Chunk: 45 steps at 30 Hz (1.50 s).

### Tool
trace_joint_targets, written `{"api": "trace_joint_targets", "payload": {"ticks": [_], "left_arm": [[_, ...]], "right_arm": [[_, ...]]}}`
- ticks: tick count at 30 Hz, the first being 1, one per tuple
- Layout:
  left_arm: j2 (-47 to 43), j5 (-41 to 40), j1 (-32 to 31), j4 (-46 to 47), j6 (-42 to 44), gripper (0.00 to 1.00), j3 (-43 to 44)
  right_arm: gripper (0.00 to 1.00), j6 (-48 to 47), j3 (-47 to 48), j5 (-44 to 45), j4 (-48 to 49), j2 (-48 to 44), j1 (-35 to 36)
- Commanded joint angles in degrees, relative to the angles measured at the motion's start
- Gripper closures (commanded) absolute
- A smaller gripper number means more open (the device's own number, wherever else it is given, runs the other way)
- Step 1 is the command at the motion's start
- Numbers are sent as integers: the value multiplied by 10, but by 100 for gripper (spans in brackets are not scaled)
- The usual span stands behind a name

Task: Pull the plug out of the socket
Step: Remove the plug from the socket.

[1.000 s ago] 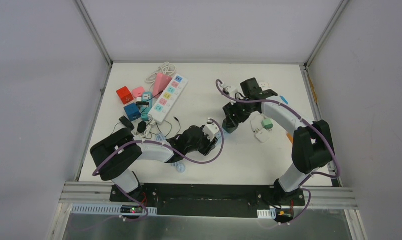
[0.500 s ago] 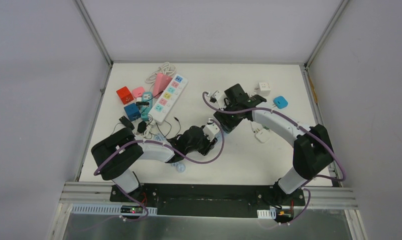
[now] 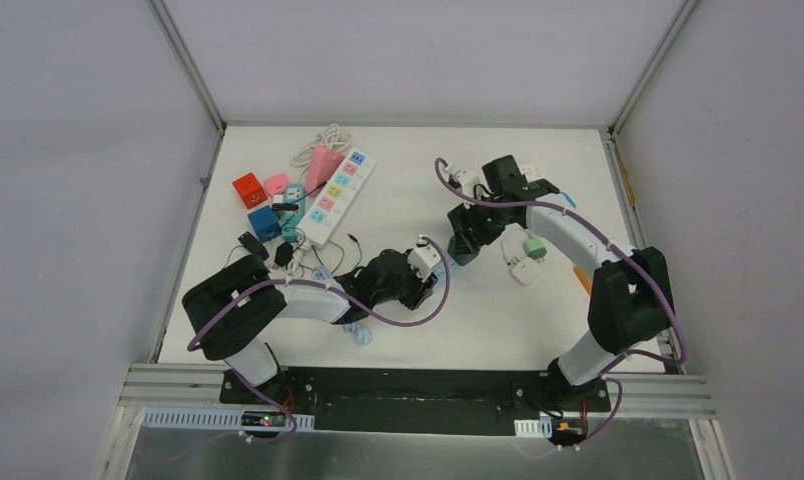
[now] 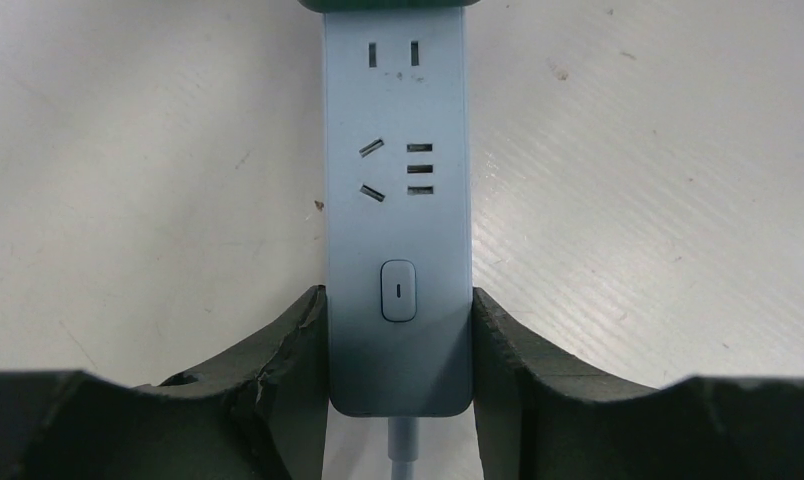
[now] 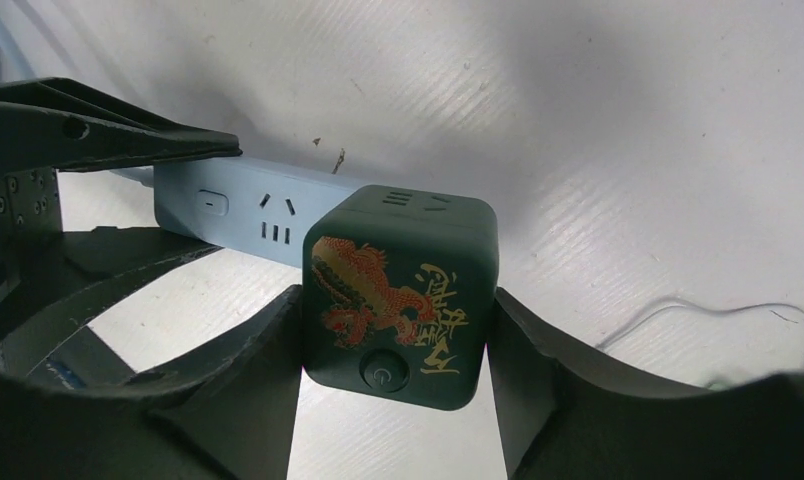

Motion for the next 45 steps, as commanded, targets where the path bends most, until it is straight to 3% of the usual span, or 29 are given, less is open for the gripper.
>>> {"api": "trace_joint_targets", "payload": {"ticks": [1, 4, 10, 12, 14, 17, 20, 27, 35, 41, 45], "left_arm": [[6, -20, 12, -64, 7, 100, -7], [5, -19, 11, -64, 7, 100, -8], [15, -16, 13, -60, 6, 100, -3], [21, -15, 12, -62, 5, 100, 3], [26, -15, 13, -65, 5, 100, 8], [35, -15, 12, -67, 3, 100, 12], [41, -15, 12, -68, 1, 100, 14], [44, -14, 17, -69, 1, 100, 10], [40, -1, 21, -68, -2, 100, 14], [48, 11, 25, -68, -9, 100, 21], [29, 13, 28, -76, -19, 99, 25]], "right_arm": [[100, 18, 27, -169, -30, -20, -32], [100, 14, 26, -141, -31, -24, -27], [100, -33, 11, 70, -5, -60, 65], [100, -41, 12, 105, -7, -50, 82], [100, -43, 17, 111, -13, -42, 92], [100, -29, 23, 46, -24, -36, 84], [100, -5, 39, -94, -53, -21, 32], [100, 18, 32, -188, -53, -33, -40], [100, -36, 8, 13, -19, -54, 30], [100, -42, 11, -16, -26, -22, 65], [100, -40, 11, 23, -21, -10, 71]]}}
